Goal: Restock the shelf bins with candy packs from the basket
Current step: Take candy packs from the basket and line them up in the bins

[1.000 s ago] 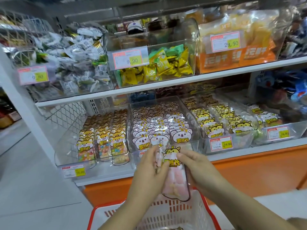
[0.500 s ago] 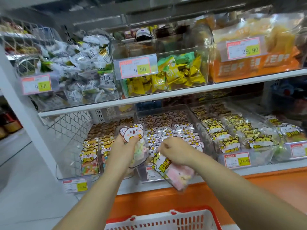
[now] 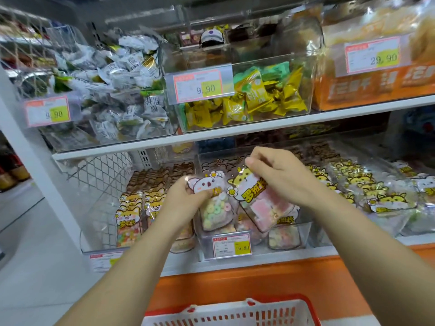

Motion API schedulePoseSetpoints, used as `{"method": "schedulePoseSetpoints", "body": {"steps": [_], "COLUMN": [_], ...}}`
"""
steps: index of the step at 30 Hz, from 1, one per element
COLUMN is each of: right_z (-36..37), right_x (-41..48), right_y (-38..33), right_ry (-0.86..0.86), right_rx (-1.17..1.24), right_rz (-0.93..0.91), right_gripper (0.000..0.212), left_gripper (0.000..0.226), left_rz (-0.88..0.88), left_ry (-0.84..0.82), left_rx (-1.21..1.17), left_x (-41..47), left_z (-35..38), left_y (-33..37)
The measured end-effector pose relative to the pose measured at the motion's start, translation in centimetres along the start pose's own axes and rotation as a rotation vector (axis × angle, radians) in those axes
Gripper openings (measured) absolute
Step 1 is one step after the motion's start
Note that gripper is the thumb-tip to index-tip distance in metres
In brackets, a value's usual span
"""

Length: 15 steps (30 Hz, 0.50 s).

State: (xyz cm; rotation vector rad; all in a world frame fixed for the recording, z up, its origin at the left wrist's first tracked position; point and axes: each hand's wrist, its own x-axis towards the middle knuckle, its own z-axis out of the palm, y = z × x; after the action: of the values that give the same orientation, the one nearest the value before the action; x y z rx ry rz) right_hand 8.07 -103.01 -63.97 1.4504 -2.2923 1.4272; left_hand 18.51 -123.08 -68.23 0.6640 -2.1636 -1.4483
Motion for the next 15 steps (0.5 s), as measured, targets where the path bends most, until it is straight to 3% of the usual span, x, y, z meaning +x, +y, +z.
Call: {"method": "schedulePoseSetpoints", "body": {"steps": [3, 6, 11, 15], "right_z": [0.4, 0.4, -0.5, 0.1], "right_x": [-0.5, -0.6, -0.2, 0.1], "right_y": [1.3, 1.6, 0.9, 0.9], "right_ry": [-0.091, -0.106, -0.063, -0.092], "right_rx": [-0.058, -0.07, -0.029, -0.002], "right_rz": [0.023, 0.022, -0.019, -0.036], "right_gripper": [0.031, 0.028, 0.027, 0.027], "left_gripper": [0.039, 0.051, 0.042, 0.038], "left_rz": [0.118, 0.225, 0.284, 0.379], "left_ry": [-0.033, -0.123, -0.244, -0.28], "left_rx": [0.308, 0.431, 0.677, 1.384], "left_x": [0.1, 0.9, 2.5, 2.3], "left_z": [0.2, -0.2, 0.0, 0.2], "left_y": [0.5, 1.4, 1.5, 0.6]}}
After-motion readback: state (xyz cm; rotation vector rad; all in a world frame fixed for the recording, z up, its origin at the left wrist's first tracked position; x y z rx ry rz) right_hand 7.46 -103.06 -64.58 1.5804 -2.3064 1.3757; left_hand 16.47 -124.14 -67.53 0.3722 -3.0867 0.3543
